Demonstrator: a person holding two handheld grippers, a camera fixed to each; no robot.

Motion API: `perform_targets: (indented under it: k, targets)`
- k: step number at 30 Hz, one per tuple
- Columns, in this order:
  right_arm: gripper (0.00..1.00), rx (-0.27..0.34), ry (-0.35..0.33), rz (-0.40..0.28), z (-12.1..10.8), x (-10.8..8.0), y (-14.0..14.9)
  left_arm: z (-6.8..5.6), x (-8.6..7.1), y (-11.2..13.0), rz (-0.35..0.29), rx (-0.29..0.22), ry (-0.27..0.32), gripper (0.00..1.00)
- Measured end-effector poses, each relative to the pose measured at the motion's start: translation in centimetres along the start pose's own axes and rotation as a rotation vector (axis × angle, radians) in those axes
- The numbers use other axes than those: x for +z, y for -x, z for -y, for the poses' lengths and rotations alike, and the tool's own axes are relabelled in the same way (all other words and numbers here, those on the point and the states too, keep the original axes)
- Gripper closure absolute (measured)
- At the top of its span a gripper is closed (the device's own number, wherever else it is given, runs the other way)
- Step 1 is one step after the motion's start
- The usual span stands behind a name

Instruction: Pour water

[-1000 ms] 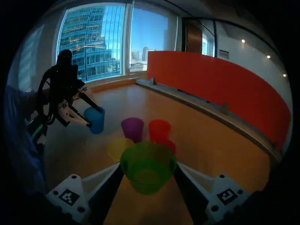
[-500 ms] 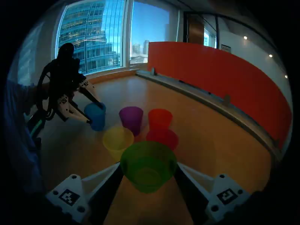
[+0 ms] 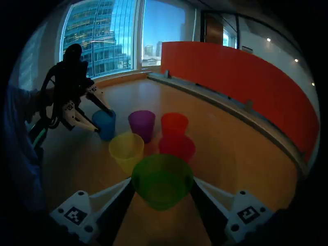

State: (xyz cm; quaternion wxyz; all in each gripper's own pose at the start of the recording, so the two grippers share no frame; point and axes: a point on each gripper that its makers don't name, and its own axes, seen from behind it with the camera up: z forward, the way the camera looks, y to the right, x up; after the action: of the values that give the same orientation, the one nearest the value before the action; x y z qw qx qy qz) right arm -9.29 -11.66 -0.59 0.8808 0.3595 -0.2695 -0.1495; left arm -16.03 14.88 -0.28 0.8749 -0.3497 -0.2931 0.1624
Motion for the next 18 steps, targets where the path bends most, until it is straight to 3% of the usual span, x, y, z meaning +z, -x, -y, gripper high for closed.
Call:
perform_targets:
  k: [18]
  targets:
    - [0.09,0.005,0.005,0.012,0.4,0.4,0.9,0.2,-0.4,1.3,0.034,-0.017,0.006,0.08]
